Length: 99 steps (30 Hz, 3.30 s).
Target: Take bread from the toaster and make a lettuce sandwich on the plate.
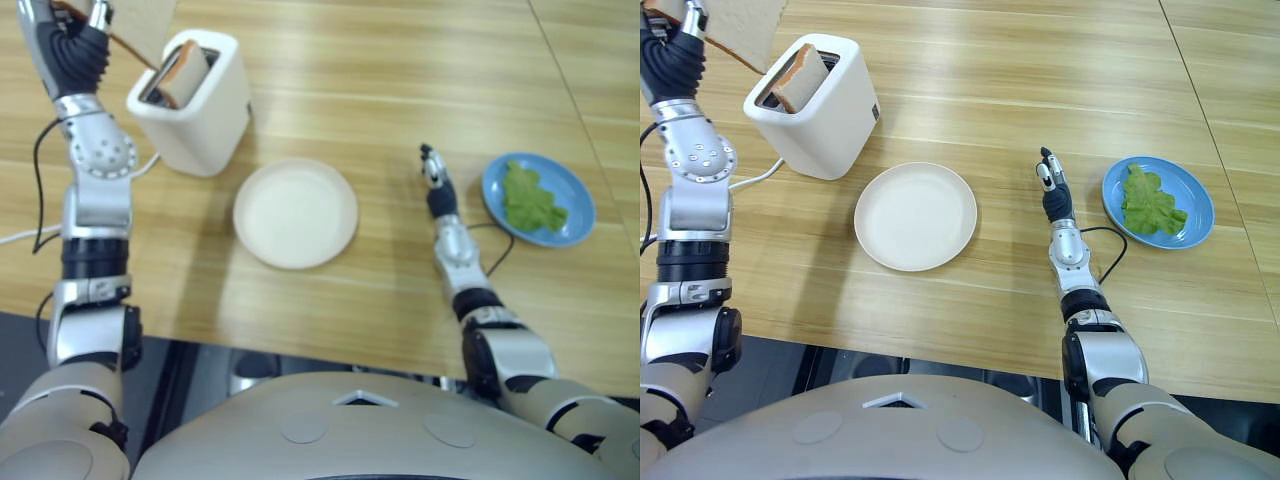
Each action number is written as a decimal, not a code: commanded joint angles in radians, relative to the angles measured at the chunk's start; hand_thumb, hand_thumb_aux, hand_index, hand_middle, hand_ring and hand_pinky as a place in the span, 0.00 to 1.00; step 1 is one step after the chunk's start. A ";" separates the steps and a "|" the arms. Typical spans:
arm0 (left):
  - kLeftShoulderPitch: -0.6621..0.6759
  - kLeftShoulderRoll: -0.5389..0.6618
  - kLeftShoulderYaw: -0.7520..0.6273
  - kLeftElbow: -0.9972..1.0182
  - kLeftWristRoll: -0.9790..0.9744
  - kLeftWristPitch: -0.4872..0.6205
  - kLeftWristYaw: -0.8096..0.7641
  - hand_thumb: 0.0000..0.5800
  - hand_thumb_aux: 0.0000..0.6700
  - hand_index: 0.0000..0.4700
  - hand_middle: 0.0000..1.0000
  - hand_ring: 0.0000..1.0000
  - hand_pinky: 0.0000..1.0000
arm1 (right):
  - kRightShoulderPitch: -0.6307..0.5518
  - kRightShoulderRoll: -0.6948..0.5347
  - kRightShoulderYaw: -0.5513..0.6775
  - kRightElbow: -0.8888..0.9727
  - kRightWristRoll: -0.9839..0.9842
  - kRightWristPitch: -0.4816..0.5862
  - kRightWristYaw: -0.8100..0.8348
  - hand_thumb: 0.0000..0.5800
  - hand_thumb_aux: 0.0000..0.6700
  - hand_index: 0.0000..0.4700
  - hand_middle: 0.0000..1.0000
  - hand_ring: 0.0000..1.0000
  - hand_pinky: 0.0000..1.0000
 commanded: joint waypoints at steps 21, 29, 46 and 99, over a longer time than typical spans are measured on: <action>0.000 -0.156 -0.277 0.659 -0.076 -0.016 -0.767 1.00 1.00 0.98 1.00 1.00 1.00 | -0.008 -0.008 0.001 0.017 -0.003 0.013 0.002 0.00 0.00 0.00 0.00 0.00 0.00; 0.027 -0.177 -0.369 0.675 0.023 -0.070 -0.824 1.00 1.00 0.98 1.00 1.00 1.00 | -0.007 -0.013 0.003 0.010 -0.004 0.013 0.006 0.00 0.00 0.00 0.00 0.00 0.00; 0.055 -0.158 -0.253 0.464 -0.013 -0.091 -0.737 0.00 0.00 0.00 0.00 0.00 0.00 | 0.060 -0.167 0.022 -0.225 -0.124 0.012 -0.050 0.00 0.00 0.00 0.00 0.00 0.00; 0.154 -0.185 -0.206 0.295 -0.104 -0.049 -0.718 0.00 0.00 0.00 0.00 0.00 0.00 | -0.120 -0.728 0.582 0.212 -0.836 0.395 -0.476 1.00 1.00 0.98 0.00 0.00 0.00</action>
